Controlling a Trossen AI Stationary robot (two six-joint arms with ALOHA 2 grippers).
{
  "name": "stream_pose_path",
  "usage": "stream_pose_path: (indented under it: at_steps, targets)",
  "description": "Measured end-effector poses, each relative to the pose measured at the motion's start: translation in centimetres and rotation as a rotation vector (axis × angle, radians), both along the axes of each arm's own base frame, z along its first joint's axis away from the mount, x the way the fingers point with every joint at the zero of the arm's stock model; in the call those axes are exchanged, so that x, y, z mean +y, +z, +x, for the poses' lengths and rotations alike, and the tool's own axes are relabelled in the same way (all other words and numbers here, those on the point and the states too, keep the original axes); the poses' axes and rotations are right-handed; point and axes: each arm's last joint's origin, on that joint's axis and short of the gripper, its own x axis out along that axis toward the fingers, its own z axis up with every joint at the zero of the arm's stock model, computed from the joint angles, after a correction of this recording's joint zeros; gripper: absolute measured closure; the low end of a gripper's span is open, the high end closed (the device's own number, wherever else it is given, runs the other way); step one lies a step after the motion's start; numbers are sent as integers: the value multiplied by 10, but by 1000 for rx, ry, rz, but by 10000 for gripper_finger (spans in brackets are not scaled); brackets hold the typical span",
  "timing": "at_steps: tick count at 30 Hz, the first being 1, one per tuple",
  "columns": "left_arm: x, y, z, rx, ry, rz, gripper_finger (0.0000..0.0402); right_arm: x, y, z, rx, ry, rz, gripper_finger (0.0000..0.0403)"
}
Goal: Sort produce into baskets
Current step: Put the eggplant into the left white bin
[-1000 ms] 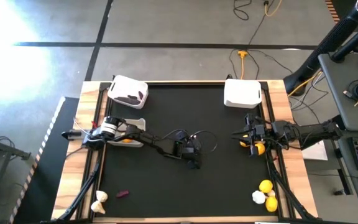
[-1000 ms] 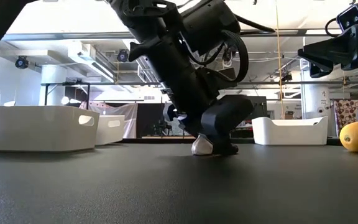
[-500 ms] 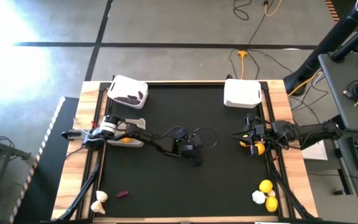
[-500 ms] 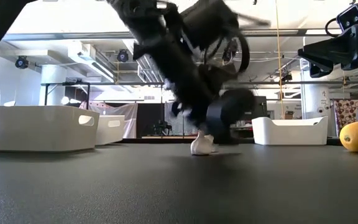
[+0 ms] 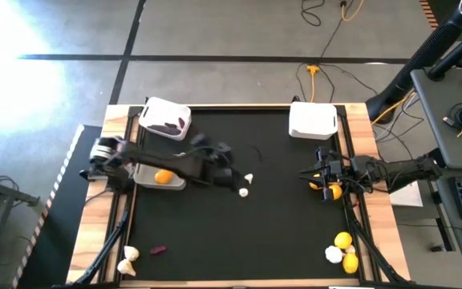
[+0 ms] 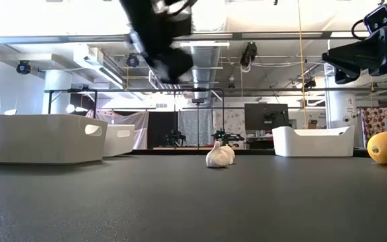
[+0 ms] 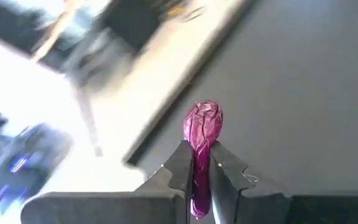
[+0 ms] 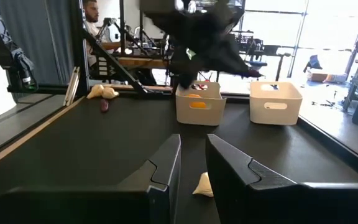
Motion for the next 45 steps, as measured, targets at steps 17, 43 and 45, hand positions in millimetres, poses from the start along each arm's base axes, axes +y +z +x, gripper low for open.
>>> stream_pose_path:
  at_steps: [17,43,45]
  targets:
    - [171,-57,-189,-176,767,-467,388,0,0,0,0,0,0,335]
    - [225,-83,-183,-153,818,-446,388,0,0,0,0,0,0,335]
    - [225,-91,-184,-109,830,-465,388,0,0,0,0,0,0,335]
